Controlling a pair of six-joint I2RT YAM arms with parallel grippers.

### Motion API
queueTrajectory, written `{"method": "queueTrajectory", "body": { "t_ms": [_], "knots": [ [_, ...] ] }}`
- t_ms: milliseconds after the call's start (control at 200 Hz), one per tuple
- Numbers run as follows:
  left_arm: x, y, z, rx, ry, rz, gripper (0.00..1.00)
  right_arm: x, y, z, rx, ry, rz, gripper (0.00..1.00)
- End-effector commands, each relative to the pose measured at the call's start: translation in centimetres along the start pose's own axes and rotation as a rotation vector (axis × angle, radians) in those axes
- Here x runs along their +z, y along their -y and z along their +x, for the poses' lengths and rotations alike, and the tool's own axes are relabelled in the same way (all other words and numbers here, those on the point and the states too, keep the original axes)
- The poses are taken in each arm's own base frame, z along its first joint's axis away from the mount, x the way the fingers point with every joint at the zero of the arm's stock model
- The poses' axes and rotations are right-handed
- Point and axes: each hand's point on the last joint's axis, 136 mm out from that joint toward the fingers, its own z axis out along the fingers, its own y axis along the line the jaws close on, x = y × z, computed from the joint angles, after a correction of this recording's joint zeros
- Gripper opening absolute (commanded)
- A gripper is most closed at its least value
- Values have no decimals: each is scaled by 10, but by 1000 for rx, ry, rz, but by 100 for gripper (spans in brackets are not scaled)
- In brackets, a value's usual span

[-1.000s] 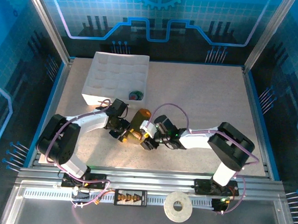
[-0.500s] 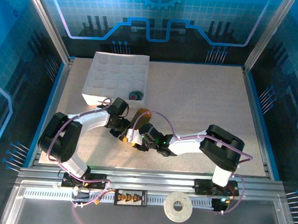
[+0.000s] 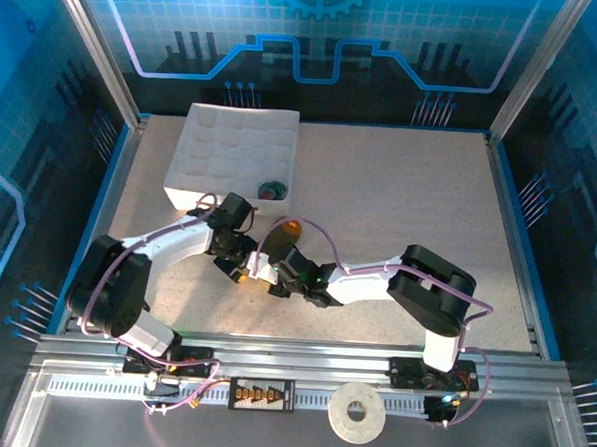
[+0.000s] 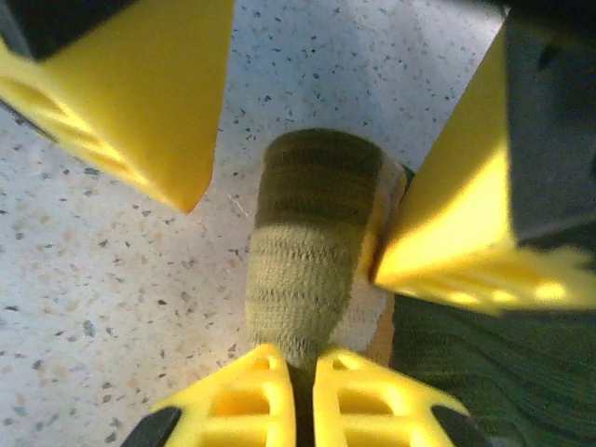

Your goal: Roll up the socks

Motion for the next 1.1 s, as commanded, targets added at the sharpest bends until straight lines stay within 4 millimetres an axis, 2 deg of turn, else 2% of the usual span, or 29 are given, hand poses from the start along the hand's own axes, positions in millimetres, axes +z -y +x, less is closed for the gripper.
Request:
{"method": "queueTrajectory", "body": {
  "t_ms": [0, 95, 115, 230, 295, 305, 320, 460, 775, 901, 1096],
  "knots": [
    [-16, -9, 9, -39, -30, 5, 63, 8, -28, 70, 105, -215, -149, 2],
    [-22, -2, 7, -58, -29, 51, 65, 10, -29, 77, 166, -230, -177, 1],
    [-23, -1, 6, -61, -30, 54, 65, 8, -34, 87, 175, -251, -190, 1],
    [-26, 0, 3, -63, -25, 60, 65, 10, -32, 88, 217, -257, -209, 0],
    [-26, -2, 2, -62, -20, 51, 64, 11, -34, 98, 242, -286, -227, 0],
    [-26, -4, 2, -64, -19, 47, 64, 13, -30, 89, 245, -268, -224, 0],
    [-25, -5, 2, -66, -16, 41, 63, 14, -29, 87, 251, -265, -224, 0],
    [-24, -12, 0, -86, 1, 43, 62, 16, -31, 89, 306, -275, -267, 0],
    [-28, -9, -5, -66, 42, 85, 60, 21, -29, 104, 490, -329, -353, 0],
    [-24, -11, -4, -44, 32, 90, 59, 22, -29, 107, 561, -342, -393, 0],
    [-21, -2, -8, -16, 42, 114, 61, 24, -29, 107, 659, -345, -457, 0]
  ]
}}
